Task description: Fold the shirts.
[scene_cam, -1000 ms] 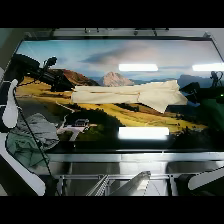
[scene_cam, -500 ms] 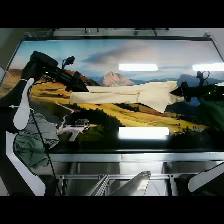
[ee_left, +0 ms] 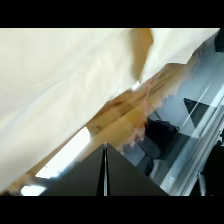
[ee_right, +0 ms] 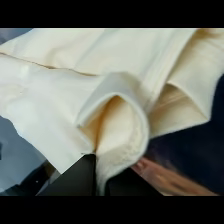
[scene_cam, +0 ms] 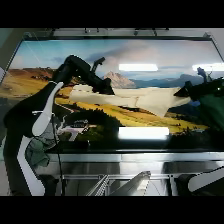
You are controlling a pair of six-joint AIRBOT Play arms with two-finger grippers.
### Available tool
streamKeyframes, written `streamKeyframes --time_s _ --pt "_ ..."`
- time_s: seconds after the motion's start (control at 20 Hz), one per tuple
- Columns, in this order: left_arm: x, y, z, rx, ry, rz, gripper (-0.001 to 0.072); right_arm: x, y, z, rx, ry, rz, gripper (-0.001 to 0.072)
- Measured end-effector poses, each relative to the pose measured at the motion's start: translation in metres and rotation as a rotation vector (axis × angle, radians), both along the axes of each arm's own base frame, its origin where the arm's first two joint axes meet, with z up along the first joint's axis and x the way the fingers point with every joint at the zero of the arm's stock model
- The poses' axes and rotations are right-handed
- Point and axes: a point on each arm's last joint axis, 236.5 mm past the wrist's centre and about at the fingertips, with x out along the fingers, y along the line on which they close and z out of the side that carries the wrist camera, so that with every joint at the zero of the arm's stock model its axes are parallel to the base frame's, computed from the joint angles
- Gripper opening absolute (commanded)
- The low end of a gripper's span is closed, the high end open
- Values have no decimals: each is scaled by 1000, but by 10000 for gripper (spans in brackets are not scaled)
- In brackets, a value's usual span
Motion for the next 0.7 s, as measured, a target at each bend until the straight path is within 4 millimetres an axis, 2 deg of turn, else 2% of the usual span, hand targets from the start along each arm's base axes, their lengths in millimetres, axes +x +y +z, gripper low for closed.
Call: streamKeyframes --time_s 0.1,0.3,0.45,0.55,0.7 --pt "-9 -31 -15 6 -24 -22 12 -9 -19 14 -38 -9 -11 15" --pt "-20 -92 -40 4 -111 -20 12 -30 -53 26 -56 9 -42 15" --pt "-20 -132 -44 -21 -191 -7 4 -45 -69 31 -45 18 -44 16" --pt "-14 -153 -40 -45 -247 10 4 -52 -75 33 -38 19 -38 15" --pt "-7 -167 -45 -57 -279 44 4 -57 -79 37 -23 8 -28 15"
